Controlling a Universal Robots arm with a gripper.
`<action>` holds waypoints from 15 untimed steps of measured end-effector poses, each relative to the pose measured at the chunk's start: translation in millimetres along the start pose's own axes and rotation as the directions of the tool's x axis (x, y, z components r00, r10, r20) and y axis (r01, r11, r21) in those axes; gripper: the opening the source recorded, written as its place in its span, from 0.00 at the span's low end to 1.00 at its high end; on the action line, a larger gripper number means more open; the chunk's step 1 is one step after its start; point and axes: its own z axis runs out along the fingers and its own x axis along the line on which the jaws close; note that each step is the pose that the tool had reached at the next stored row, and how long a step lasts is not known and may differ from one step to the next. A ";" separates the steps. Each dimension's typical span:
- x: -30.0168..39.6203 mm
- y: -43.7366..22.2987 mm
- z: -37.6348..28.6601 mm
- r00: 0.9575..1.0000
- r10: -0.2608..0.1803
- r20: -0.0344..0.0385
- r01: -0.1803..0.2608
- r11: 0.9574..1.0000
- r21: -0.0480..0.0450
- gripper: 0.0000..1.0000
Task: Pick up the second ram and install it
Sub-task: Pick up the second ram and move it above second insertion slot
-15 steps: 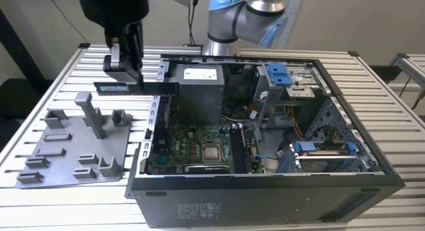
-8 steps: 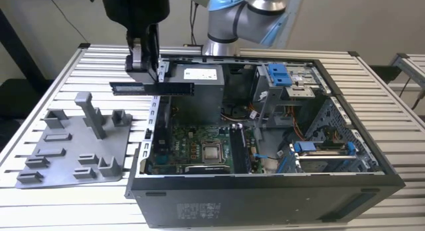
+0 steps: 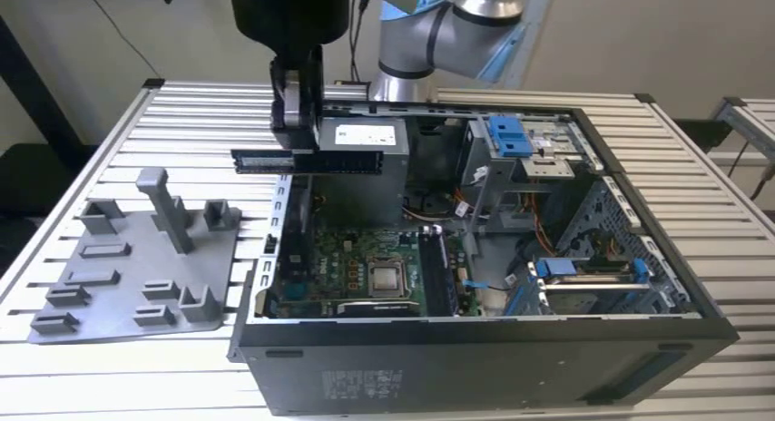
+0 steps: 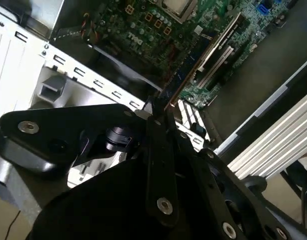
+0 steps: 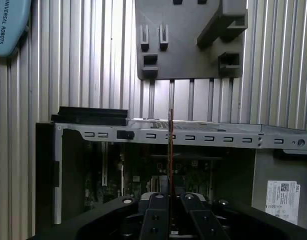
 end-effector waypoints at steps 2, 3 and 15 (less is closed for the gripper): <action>0.1 -6.4 -0.1 1.000 0.000 0.000 0.000 1.000 -0.001 0.14; 0.2 -9.5 -0.1 1.000 0.000 0.000 0.000 1.000 -0.001 0.14; 0.9 -43.0 -0.5 1.000 0.000 0.000 0.000 1.000 -0.004 0.14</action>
